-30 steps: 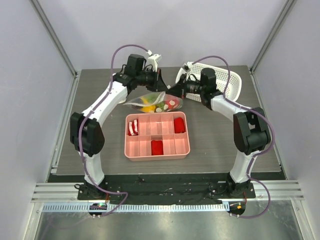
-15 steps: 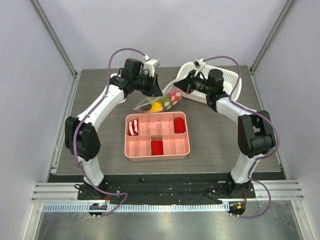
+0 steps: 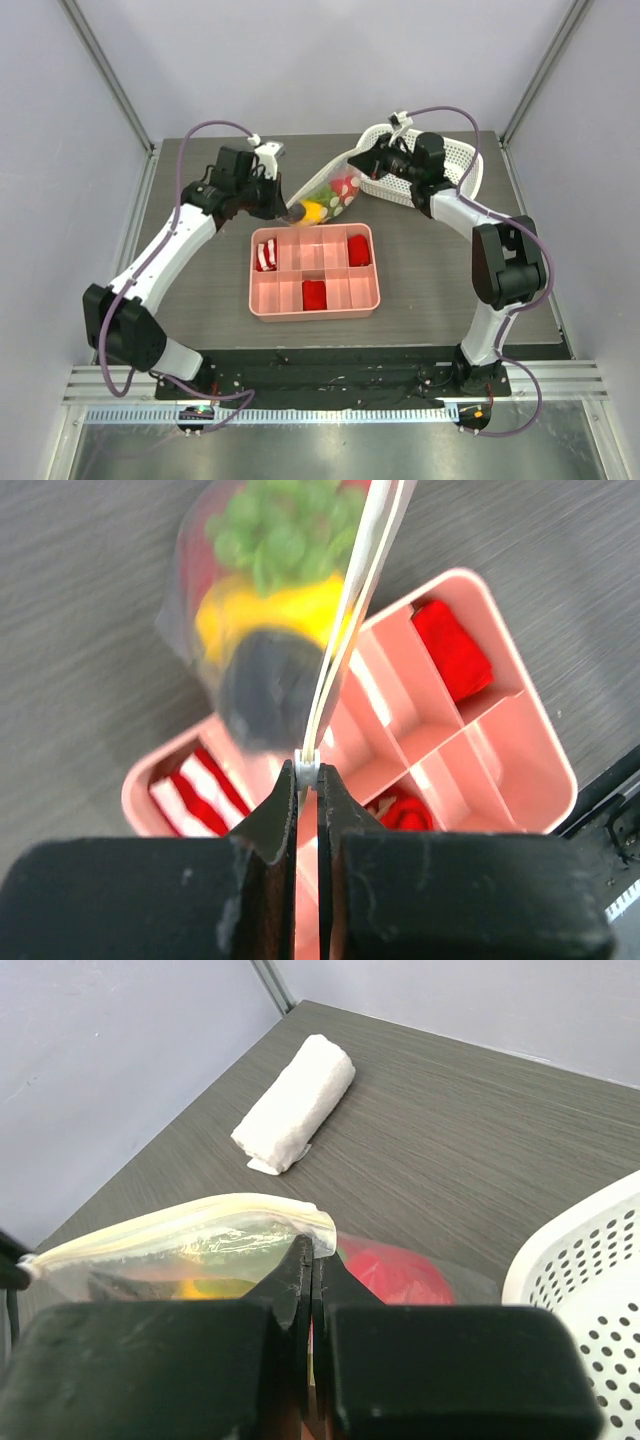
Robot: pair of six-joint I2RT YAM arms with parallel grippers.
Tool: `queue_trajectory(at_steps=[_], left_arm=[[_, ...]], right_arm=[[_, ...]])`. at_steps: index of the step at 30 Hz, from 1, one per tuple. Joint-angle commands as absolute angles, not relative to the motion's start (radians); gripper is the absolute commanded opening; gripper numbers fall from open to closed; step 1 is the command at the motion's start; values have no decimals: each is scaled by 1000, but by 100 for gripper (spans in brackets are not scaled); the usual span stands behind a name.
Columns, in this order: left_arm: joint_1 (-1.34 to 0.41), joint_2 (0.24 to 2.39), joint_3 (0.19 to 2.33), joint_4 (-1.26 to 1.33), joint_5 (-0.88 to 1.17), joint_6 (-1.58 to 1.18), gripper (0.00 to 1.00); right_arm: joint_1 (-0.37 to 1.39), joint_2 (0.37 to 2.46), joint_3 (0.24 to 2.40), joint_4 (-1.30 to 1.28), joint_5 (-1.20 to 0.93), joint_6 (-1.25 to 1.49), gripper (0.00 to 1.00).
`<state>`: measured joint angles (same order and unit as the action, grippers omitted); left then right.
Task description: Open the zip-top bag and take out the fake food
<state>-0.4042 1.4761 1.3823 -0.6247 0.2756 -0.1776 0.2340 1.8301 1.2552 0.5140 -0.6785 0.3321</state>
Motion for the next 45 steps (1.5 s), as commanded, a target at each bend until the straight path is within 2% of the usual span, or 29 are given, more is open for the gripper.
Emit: queue_trajectory(at_steps=[1,6,8,9,10,11,12,13,15,18,26,36,42,44,45], left_arm=[[-394,1367,1310,-678,178,-224,0],[-393,1322,1263,-712,153,-216,0],[-391,1299,1256,-716,179,-203,6],[-393,1293,1261,-704,208,-204,14],[-388,1289,1269,-692,234,-209,36],[-388,1287,1308,-684,259,-215,43],[-388,1299,1334,-669,291,-236,61],[-385,1310,1359,-660,298,-250,71],[-384,1359,1438,-643,298,-294,74],[-374,1420,1506,-580,325,-340,73],[-361,1733,1764,-594,452,-390,45],[-361,1804,1773,-557,425,-388,34],[-362,1821,1753,-546,459,-399,33],[-362,1832,1756,-548,462,-399,29],[-362,1842,1762,-551,456,-402,18]], right_arm=[[218,1859,1344,572,-603,337,1],[235,1899,1387,580,-610,344,1],[236,1914,1399,612,-640,356,1],[239,1931,1404,633,-652,365,1],[238,1942,1414,641,-681,371,1],[238,1953,1437,643,-704,373,1],[238,1968,1443,650,-730,368,1],[239,1968,1440,684,-756,367,1],[236,1971,1443,703,-788,354,1],[238,1982,1466,693,-842,354,1],[236,1962,1456,699,-859,341,1],[233,1948,1450,706,-864,350,1],[230,1948,1451,712,-861,368,1],[233,1947,1450,721,-856,380,1],[236,1947,1453,724,-856,390,1]])
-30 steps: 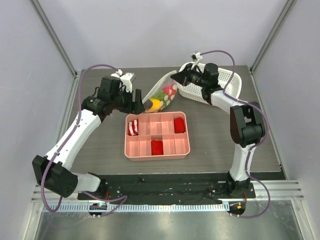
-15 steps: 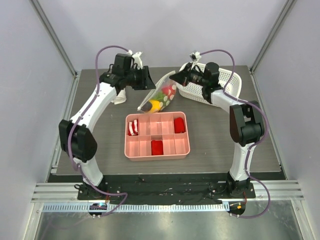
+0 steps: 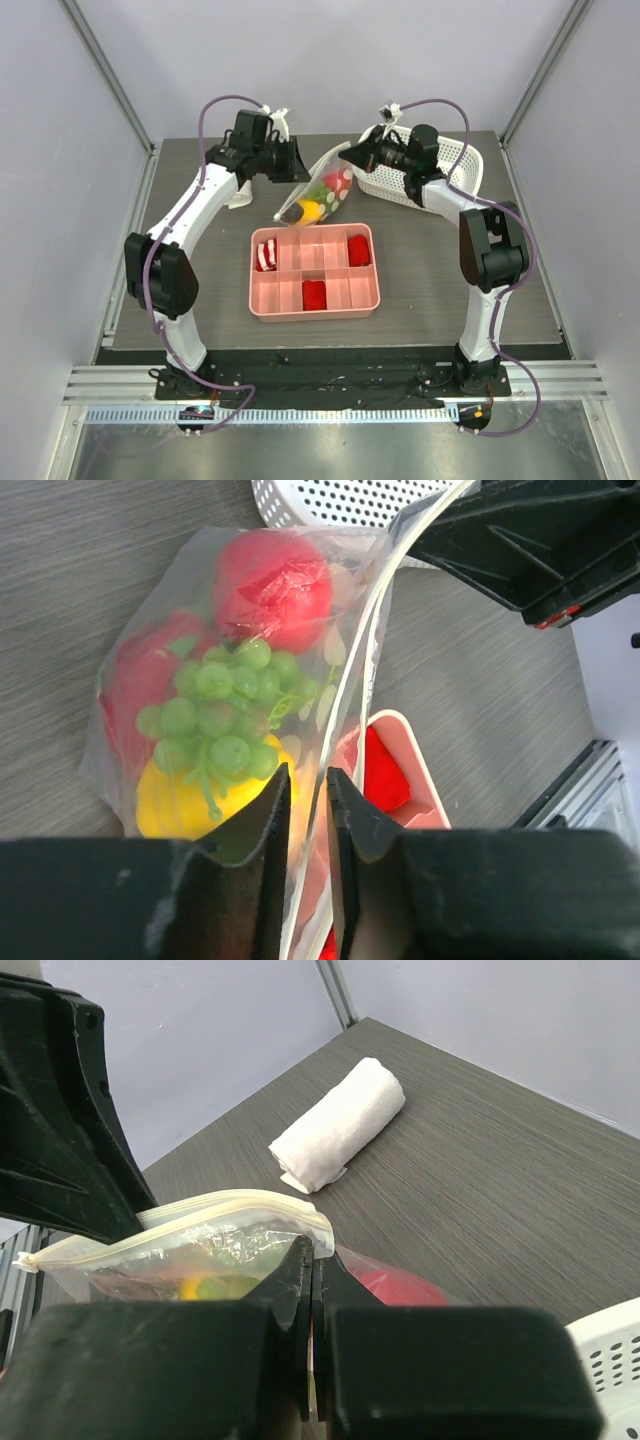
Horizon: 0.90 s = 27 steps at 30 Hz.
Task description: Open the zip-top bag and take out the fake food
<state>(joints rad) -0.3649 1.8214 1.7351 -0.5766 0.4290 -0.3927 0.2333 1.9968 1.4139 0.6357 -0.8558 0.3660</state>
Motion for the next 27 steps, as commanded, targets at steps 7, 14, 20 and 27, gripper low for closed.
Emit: queue_trajectory(at_steps=[7,14,20,27], left_arm=[[-364,1839,1870,-646,310,-448,0],[-362,1680,1726,-563,137,-629,0],[-362,1654,1647,-488,127,-684,0],[-362,1687,1643,-419,181,-758,0]], right_arm=[[270,1950,1534,542,-727,400,29],[336,1919,1706,-47,-390,460,99],[344,1890,1867,-512,-169,591,99],[368,1747,1920,-667,-72,499,98]])
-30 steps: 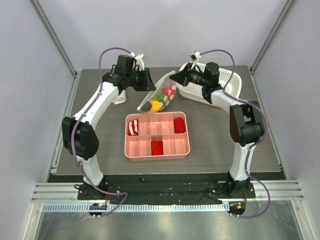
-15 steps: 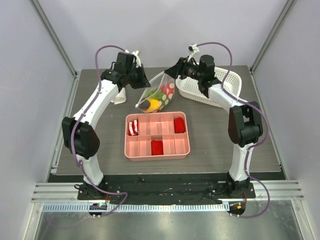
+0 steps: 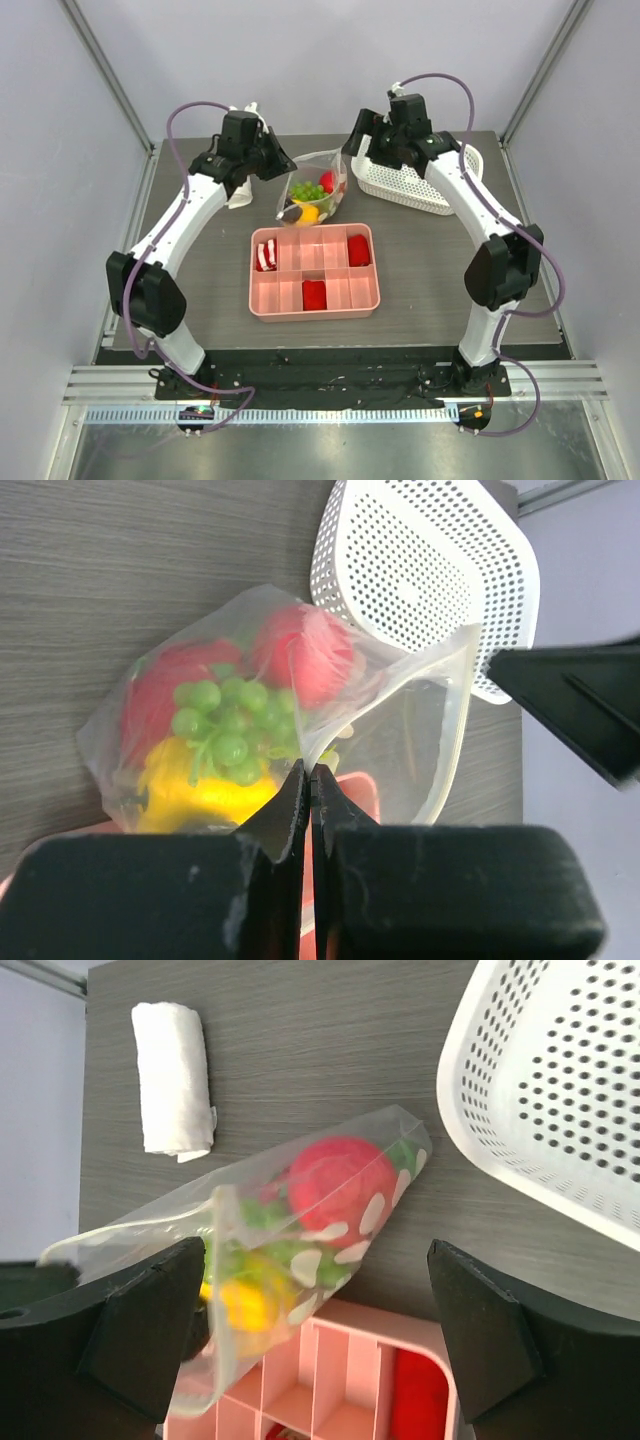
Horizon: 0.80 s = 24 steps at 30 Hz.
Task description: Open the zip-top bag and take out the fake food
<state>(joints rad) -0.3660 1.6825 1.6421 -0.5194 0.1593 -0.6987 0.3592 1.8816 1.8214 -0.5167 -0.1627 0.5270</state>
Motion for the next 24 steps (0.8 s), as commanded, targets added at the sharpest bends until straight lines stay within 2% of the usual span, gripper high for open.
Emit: queue_trajectory(at_steps=[1,2,3,5,8,9,10,13,19,24], left_arm=[[-362,1695,1646,-413,196,-770,0],[-362,1700,1649,-405,199,-775,0],[-362,1703,1651,-403,204,-778,0],[-362,1709,1654,-391,209,-785,0],[-362,1720,1670,-394,215,-788,0],[-362,1721,1672,-394,213,-790,0],[-362,1721,1675,-394,215,-792,0],[-362,1723,1677,-393,210,-795,0],[-360,1732,1674,-380,195,-807,0],[-348,1759,1674,-350,202,-839,0]], right_arm=[[371,1747,1946,-679,-90,502,93],[386,1752,1953,-683,-169,502,88],[397,1758,1957,-677,-208,508,75],[463,1775,1976,-672,-242,515,67],[528,1802,1954,-643,-271,488,49],[549,1819,1963,-643,-316,485,41],[555,1834,1968,-643,-336,467,37],[571,1882,1967,-638,-365,424,34],[575,1904,1895,-581,-429,341,33],[581,1898,1804,-486,-517,360,43]])
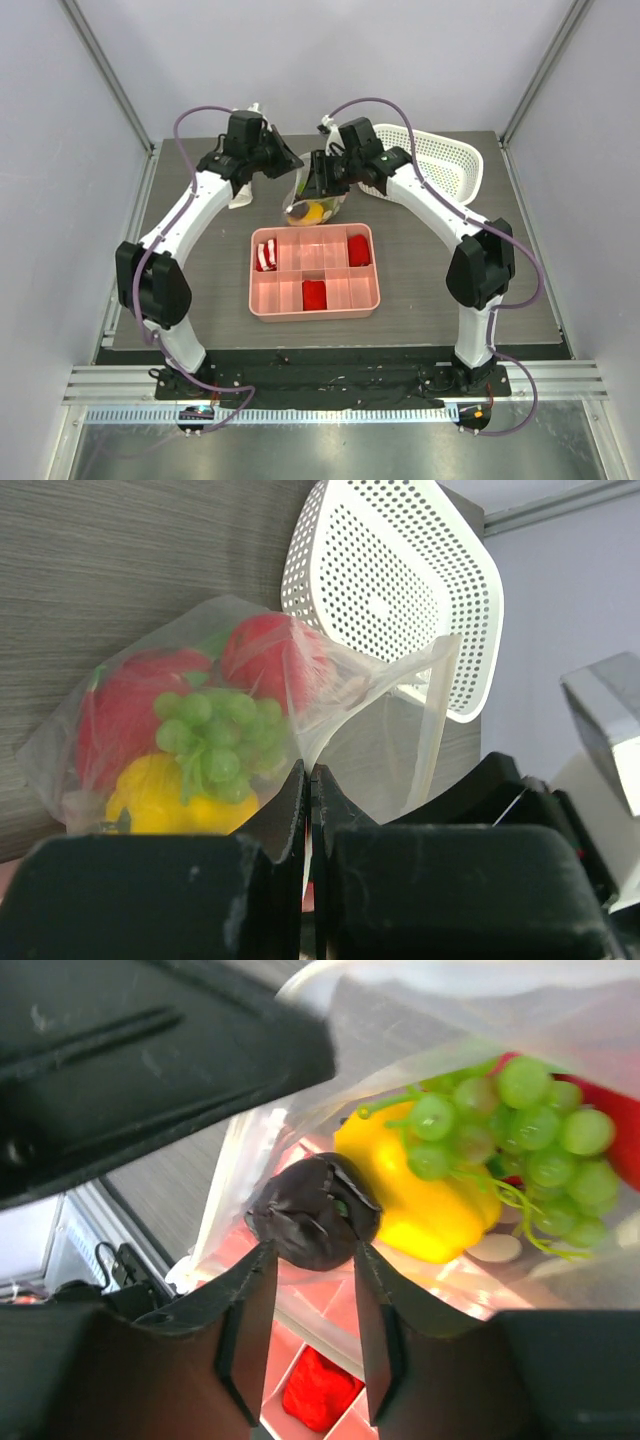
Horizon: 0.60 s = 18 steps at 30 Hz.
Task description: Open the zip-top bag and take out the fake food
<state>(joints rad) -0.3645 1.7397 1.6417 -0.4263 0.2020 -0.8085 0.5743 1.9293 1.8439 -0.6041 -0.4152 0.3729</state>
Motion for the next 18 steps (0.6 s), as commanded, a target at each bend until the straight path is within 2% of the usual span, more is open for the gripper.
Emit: queue_trajectory(at_steps=[1,12,15,18], left_arm=[[-347,1764,1674,-332,212,-845,0],[-321,1836,1713,-284,248,-887,0],[-319,1842,1715,-273,253,-893,0],[-319,1844,1720,-265,261,-900,0]], right_arm=[[586,1907,1799,-477,-525,360,45],[589,1950,1779,-402,-562,350,79],[591,1965,1769,-403,-557,330,81],[591,1967,1753,-407,-493,334,77]])
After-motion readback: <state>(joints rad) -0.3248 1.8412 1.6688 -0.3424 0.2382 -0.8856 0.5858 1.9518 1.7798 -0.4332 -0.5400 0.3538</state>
